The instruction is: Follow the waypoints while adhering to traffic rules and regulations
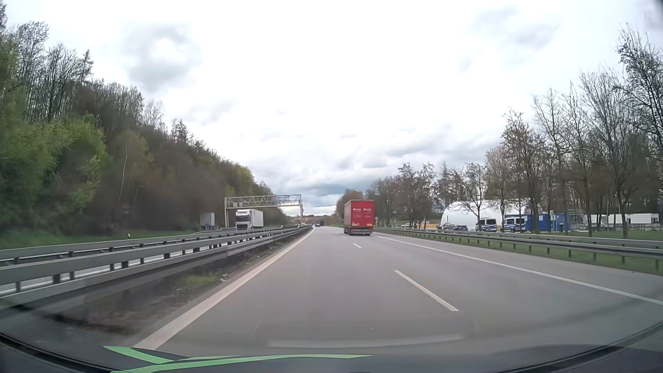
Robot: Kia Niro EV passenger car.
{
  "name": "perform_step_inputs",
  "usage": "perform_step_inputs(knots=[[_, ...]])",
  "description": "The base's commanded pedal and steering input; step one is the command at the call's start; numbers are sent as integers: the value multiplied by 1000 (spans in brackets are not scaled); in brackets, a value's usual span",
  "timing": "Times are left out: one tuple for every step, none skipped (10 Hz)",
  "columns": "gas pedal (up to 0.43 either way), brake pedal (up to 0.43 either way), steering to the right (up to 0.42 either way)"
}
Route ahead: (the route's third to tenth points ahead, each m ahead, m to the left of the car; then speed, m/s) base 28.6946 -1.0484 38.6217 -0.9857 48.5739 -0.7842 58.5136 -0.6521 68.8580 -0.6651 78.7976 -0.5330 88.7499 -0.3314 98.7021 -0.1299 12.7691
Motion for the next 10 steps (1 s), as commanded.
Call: perform_step_inputs(knots=[[209,0,6],[209,0,6],[209,0,6],[209,0,6],[209,0,6],[209,0,7],[209,0,7],[209,0,7],[209,0,8],[209,0,8]])
